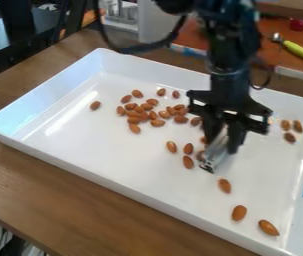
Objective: Sweep into pile
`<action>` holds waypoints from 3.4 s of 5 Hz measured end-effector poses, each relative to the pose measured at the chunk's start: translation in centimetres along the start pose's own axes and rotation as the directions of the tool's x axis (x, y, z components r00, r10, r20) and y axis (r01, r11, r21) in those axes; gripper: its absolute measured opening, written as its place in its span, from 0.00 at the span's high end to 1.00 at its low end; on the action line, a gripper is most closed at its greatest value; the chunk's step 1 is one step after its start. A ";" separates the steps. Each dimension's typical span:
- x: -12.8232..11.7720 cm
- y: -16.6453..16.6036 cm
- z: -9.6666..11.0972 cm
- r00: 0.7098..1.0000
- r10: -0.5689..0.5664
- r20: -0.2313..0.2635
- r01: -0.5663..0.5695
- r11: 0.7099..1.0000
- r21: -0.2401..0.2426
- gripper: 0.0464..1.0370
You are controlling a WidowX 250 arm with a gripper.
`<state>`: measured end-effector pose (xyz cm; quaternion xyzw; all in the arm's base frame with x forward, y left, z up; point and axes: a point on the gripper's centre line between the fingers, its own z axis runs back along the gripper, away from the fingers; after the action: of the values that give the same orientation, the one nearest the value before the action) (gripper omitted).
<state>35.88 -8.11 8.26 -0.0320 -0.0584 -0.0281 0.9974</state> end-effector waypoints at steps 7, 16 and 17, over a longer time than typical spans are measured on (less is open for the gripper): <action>-3.1 22.1 1.9 0.988 0.135 -0.072 -0.128 0.988 0.085 0.68; -3.0 -8.1 3.8 0.995 0.093 0.028 -0.090 0.990 -0.108 0.68; -3.1 -9.4 2.8 0.994 0.101 0.035 -0.097 0.990 -0.098 0.68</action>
<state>31.92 -17.10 11.23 -0.0833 -0.0749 0.0194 0.9935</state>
